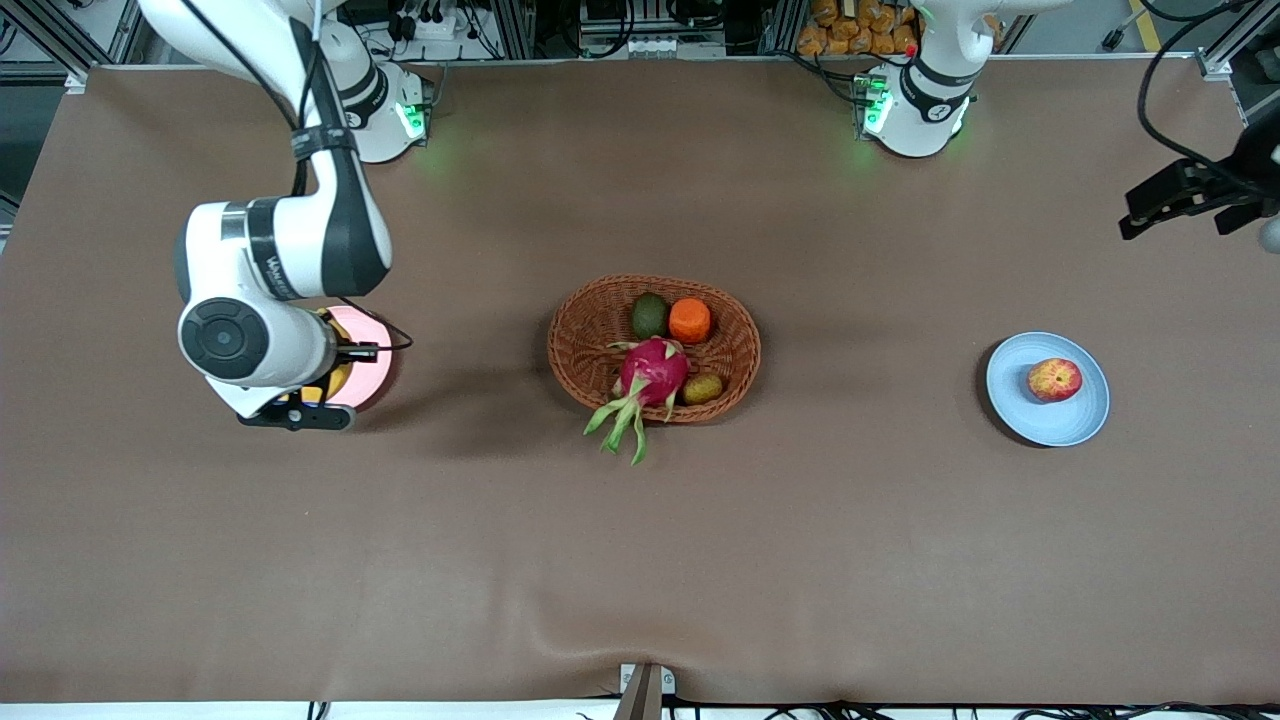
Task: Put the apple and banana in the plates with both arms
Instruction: 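Lower the banana onto the pink plate with the right gripper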
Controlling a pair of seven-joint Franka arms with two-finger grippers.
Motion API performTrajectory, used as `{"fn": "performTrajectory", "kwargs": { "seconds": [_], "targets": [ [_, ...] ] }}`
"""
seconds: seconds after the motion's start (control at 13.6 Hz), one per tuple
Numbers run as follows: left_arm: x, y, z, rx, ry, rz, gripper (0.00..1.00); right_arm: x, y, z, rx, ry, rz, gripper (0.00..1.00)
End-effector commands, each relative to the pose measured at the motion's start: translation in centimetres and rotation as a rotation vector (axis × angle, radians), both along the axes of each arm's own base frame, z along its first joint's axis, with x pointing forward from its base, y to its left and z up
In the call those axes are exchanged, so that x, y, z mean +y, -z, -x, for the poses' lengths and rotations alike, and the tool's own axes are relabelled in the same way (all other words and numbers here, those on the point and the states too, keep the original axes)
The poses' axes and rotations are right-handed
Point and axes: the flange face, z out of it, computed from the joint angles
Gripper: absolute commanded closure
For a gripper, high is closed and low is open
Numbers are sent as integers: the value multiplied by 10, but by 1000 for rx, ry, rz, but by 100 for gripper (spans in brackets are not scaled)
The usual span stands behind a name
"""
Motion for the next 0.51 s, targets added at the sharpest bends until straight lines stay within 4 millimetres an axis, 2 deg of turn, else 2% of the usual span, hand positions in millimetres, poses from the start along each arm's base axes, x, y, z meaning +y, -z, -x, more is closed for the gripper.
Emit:
{"fn": "performTrajectory", "kwargs": {
  "seconds": [0.0, 0.44],
  "targets": [
    [2, 0, 7, -8, 8, 24, 0, -24, 12, 39, 23, -6, -48, 100],
    [-2, 1, 6, -32, 7, 17, 0, -38, 44, 75, 48, 8, -78, 100]
  ]
}}
